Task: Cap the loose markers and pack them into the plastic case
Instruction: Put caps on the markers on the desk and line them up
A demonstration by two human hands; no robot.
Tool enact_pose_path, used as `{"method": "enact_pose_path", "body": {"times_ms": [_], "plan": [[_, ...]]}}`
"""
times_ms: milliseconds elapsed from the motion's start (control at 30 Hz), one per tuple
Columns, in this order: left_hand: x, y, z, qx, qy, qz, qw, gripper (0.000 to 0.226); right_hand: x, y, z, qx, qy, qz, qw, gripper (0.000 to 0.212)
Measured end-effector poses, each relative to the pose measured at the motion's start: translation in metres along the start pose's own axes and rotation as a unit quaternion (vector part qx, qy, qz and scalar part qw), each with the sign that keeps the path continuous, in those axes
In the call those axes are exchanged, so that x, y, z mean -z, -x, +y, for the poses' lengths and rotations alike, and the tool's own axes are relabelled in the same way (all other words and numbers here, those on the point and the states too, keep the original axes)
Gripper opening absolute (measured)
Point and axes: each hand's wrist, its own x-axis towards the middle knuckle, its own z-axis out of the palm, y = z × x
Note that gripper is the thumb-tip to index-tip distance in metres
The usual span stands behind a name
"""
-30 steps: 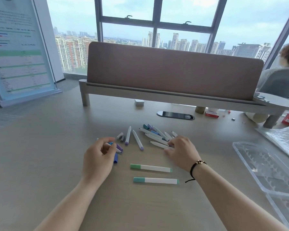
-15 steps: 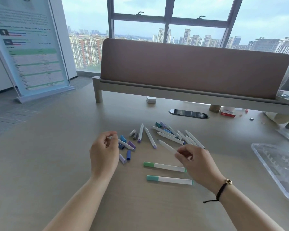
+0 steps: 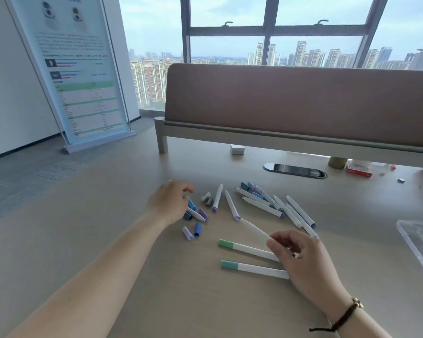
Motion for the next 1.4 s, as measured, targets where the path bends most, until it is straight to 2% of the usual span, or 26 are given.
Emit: {"method": "enact_pose_path", "body": {"times_ms": [100, 200, 367, 467, 600, 667, 767, 867, 1000, 1033, 1100, 1200, 1300, 1400], "plan": [[0.003, -0.018, 0.005, -0.052, -0.063, -0.106, 0.991, 0.031, 0.002, -0.001, 0.002, 0.000, -0.012, 0.003, 1.000, 0.014], [0.004, -0.025, 0.012, -0.093, -0.113, -0.160, 0.976, 0.028, 0.003, -0.002, 0.004, -0.009, -0.026, 0.015, 1.000, 0.013], [0.000, -0.027, 0.022, -0.106, -0.121, -0.156, 0.975, 0.026, 0.003, -0.002, 0.004, -0.022, -0.046, 0.016, 0.999, 0.011], [-0.002, -0.022, 0.024, -0.100, -0.101, -0.122, 0.982, 0.025, 0.005, -0.001, 0.002, -0.025, -0.050, 0.013, 0.998, 0.010], [0.001, -0.002, 0.034, -0.083, 0.031, -0.010, 0.996, 0.021, 0.007, -0.002, 0.001, -0.035, -0.051, 0.013, 0.998, 0.011], [0.003, 0.015, 0.045, -0.074, 0.142, -0.014, 0.987, 0.017, 0.008, -0.002, 0.000, -0.040, -0.055, 0.016, 0.998, 0.011], [0.002, 0.044, 0.059, -0.017, 0.349, -0.081, 0.933, 0.017, 0.009, -0.003, -0.001, -0.053, -0.075, 0.026, 0.995, 0.010], [-0.002, 0.067, 0.067, 0.023, 0.461, -0.090, 0.882, 0.022, 0.012, -0.004, -0.005, -0.071, -0.134, 0.036, 0.988, 0.013], [-0.001, 0.084, 0.069, 0.061, 0.592, -0.119, 0.795, 0.021, 0.016, -0.006, -0.007, -0.094, -0.231, 0.020, 0.968, 0.007], [0.000, 0.086, 0.068, 0.060, 0.607, -0.125, 0.783, 0.024, 0.017, -0.006, -0.007, -0.097, -0.257, 0.016, 0.961, 0.005], [0.002, 0.088, 0.068, 0.050, 0.609, -0.125, 0.782, 0.044, 0.019, -0.006, -0.006, -0.107, -0.308, 0.010, 0.945, 0.005], [0.003, 0.090, 0.070, 0.031, 0.600, -0.111, 0.792, 0.068, 0.019, -0.006, -0.005, -0.130, -0.379, -0.012, 0.916, 0.029], [0.003, 0.091, 0.070, 0.021, 0.608, -0.105, 0.786, 0.071, 0.019, -0.005, -0.006, -0.147, -0.448, -0.041, 0.881, 0.052], [0.003, 0.091, 0.071, 0.011, 0.613, -0.103, 0.783, 0.070, 0.021, -0.003, -0.011, -0.157, -0.504, -0.057, 0.848, 0.040]]}}
